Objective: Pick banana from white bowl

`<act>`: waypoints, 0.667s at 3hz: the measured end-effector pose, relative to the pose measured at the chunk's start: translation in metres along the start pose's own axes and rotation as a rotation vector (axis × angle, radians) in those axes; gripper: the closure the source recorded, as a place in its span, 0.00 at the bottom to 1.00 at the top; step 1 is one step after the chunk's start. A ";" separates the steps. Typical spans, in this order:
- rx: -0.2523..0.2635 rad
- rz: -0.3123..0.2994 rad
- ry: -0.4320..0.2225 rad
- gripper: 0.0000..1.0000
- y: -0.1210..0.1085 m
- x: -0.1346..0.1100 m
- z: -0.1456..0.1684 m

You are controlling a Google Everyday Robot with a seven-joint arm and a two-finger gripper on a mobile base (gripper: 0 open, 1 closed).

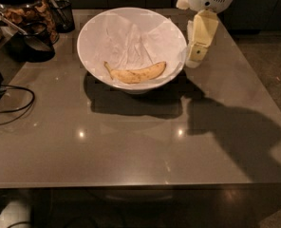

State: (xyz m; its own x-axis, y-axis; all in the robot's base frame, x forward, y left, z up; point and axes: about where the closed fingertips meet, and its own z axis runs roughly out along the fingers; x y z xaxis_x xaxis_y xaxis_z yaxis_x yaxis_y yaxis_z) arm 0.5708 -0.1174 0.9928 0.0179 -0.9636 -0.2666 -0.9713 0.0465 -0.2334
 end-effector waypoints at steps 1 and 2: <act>-0.020 -0.030 -0.014 0.00 -0.020 -0.018 0.012; -0.032 -0.053 -0.024 0.00 -0.033 -0.032 0.022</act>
Offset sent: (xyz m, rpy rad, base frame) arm 0.0309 0.0385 -0.0079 -0.0374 0.1207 0.1110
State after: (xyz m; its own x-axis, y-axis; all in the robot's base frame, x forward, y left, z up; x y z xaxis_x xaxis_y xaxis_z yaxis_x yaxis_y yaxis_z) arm 0.6079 -0.0818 0.9883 0.0752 -0.9580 -0.2767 -0.9758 -0.0136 -0.2181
